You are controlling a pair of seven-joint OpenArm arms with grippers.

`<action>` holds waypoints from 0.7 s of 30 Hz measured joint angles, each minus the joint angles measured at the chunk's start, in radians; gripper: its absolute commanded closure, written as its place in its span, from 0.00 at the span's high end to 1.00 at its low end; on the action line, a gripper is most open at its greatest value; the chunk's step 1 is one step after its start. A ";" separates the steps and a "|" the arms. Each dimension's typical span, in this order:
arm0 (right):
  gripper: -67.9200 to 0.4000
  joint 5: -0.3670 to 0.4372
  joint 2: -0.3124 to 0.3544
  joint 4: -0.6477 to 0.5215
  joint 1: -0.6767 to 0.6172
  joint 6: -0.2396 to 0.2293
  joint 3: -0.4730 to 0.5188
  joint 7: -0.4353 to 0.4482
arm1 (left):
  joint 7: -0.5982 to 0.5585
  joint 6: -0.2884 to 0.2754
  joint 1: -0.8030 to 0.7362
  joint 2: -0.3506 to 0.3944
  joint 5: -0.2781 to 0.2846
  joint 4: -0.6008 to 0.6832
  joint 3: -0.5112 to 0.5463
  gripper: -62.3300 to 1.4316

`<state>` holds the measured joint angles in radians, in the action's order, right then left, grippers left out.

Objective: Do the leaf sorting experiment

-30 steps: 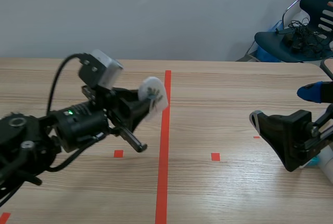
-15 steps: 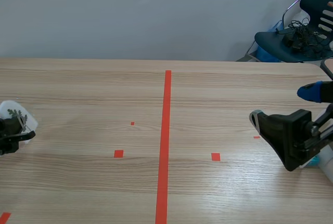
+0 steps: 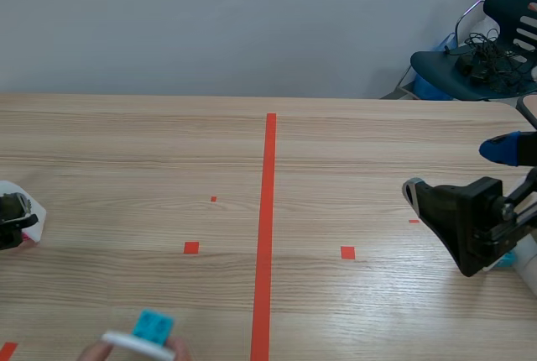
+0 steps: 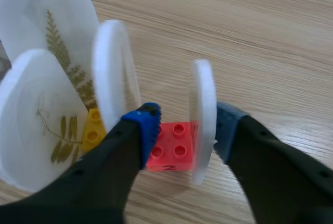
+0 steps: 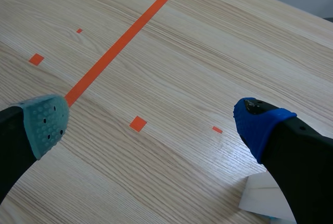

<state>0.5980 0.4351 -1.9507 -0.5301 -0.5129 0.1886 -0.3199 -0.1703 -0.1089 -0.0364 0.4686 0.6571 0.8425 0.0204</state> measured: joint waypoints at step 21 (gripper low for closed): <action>1.00 0.000 0.000 0.000 0.000 0.000 0.000 0.000 | 0.319 -0.584 -0.359 0.096 -0.028 0.911 0.253 1.00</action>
<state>0.5980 0.4351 -1.9507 -0.5301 -0.5129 0.1886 -0.3195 0.1486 -0.6926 -0.3958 0.5648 0.6292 1.7535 0.2737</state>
